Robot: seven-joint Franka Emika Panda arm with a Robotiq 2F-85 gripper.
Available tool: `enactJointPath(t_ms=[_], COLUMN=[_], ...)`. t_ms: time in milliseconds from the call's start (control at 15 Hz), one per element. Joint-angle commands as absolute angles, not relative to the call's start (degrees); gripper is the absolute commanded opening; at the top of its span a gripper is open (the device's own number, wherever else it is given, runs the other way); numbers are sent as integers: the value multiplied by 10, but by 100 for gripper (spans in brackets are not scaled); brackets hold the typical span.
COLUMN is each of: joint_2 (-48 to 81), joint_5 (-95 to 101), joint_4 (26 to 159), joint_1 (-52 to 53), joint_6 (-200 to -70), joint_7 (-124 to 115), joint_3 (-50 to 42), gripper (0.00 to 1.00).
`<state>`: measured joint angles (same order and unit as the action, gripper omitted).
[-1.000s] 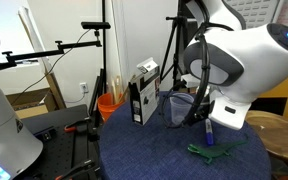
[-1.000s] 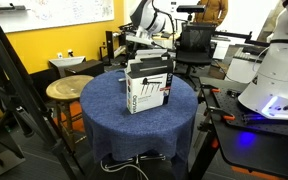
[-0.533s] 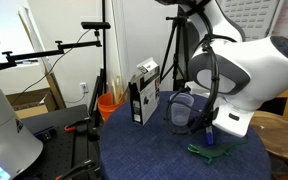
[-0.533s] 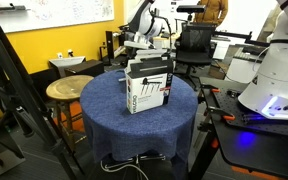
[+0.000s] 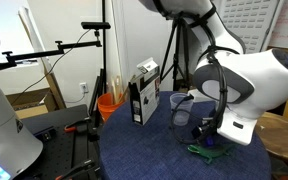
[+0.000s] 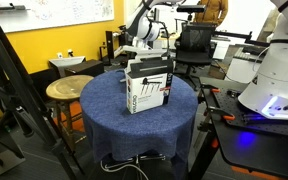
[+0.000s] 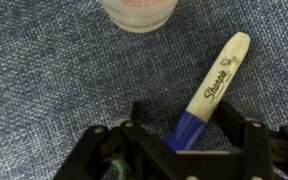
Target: Put the marker in the cup
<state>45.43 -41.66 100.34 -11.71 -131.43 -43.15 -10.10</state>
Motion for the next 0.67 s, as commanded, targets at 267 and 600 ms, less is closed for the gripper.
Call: enactJointPath(t_ms=[267,600], joint_2=[445,411], joint_5=[-404,-410], joint_4=[984,1010], joint_1=[-118,-115], joint_6=[-1304,-1320], joint_7=[-443,-419], joint_3=[-101,-93], gripper=[17,6])
